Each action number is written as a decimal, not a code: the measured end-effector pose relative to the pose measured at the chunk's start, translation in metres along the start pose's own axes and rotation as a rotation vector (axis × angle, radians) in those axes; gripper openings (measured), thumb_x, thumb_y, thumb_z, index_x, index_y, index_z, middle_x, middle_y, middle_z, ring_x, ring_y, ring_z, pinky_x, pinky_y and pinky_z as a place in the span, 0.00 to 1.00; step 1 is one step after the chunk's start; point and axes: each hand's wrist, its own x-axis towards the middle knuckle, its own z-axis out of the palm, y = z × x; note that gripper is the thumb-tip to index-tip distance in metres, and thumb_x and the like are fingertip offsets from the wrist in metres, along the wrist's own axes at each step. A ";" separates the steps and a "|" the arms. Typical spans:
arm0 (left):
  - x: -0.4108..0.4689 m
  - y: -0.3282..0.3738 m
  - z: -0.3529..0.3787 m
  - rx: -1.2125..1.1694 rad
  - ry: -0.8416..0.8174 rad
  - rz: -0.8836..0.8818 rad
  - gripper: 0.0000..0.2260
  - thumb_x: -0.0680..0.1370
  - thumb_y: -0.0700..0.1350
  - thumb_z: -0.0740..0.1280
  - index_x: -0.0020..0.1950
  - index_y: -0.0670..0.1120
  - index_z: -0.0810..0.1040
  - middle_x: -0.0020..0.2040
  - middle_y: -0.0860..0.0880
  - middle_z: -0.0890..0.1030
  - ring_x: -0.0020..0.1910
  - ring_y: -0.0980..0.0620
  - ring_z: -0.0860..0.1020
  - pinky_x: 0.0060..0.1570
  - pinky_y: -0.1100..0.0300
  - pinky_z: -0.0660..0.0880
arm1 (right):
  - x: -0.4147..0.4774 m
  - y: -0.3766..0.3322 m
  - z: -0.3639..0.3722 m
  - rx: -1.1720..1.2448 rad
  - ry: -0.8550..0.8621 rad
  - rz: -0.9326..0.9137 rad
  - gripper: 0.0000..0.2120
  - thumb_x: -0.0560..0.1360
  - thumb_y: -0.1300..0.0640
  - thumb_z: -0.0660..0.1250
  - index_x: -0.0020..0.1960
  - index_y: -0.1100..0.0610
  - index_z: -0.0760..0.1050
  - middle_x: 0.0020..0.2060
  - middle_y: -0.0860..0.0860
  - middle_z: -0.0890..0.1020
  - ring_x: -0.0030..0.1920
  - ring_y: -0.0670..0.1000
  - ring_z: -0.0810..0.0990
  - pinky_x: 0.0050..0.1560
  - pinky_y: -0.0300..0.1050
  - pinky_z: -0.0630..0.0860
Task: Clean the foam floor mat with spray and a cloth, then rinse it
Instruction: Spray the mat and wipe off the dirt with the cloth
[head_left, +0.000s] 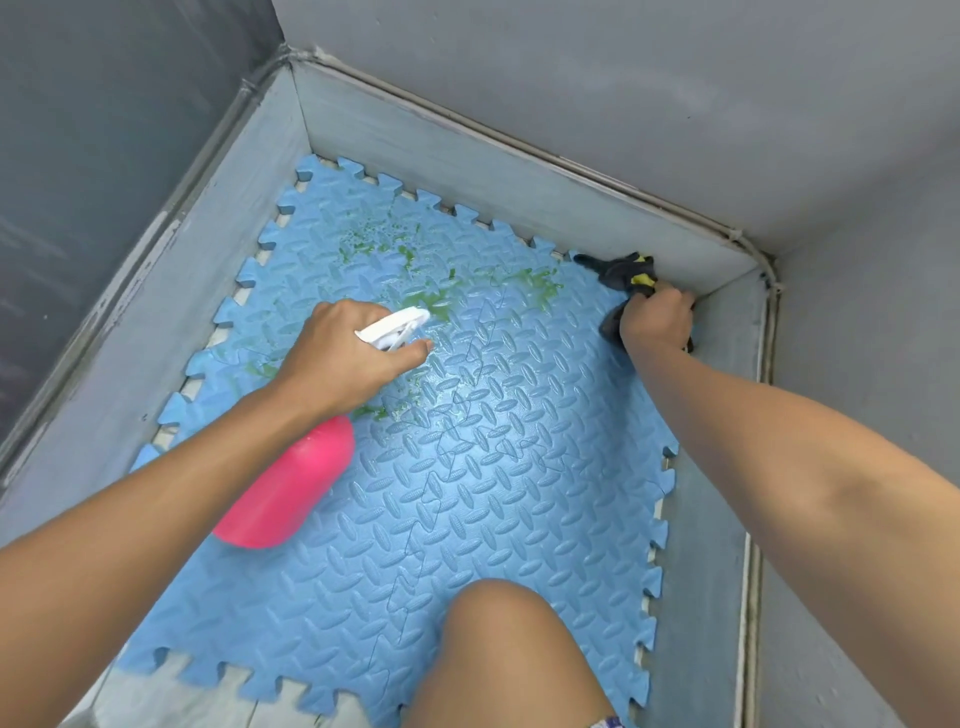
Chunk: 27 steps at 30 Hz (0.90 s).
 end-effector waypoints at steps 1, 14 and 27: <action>-0.001 -0.001 -0.001 -0.009 0.011 0.004 0.24 0.70 0.61 0.75 0.32 0.44 0.70 0.26 0.48 0.71 0.30 0.48 0.71 0.35 0.53 0.67 | -0.001 -0.002 0.000 -0.001 -0.003 -0.004 0.17 0.81 0.55 0.61 0.66 0.61 0.75 0.67 0.62 0.70 0.64 0.65 0.73 0.63 0.54 0.70; -0.030 -0.042 -0.022 -0.033 -0.007 -0.183 0.16 0.73 0.53 0.79 0.38 0.44 0.77 0.32 0.47 0.79 0.38 0.41 0.81 0.45 0.44 0.82 | -0.189 -0.094 0.053 -0.044 -0.288 -0.926 0.22 0.80 0.50 0.64 0.73 0.53 0.72 0.61 0.58 0.74 0.58 0.61 0.75 0.51 0.52 0.75; -0.068 -0.066 -0.045 0.070 -0.096 -0.210 0.21 0.72 0.55 0.79 0.34 0.44 0.72 0.29 0.48 0.74 0.31 0.45 0.74 0.39 0.50 0.76 | -0.038 0.010 0.006 -0.082 -0.080 -0.259 0.16 0.81 0.55 0.62 0.66 0.58 0.76 0.64 0.65 0.71 0.57 0.67 0.76 0.58 0.55 0.73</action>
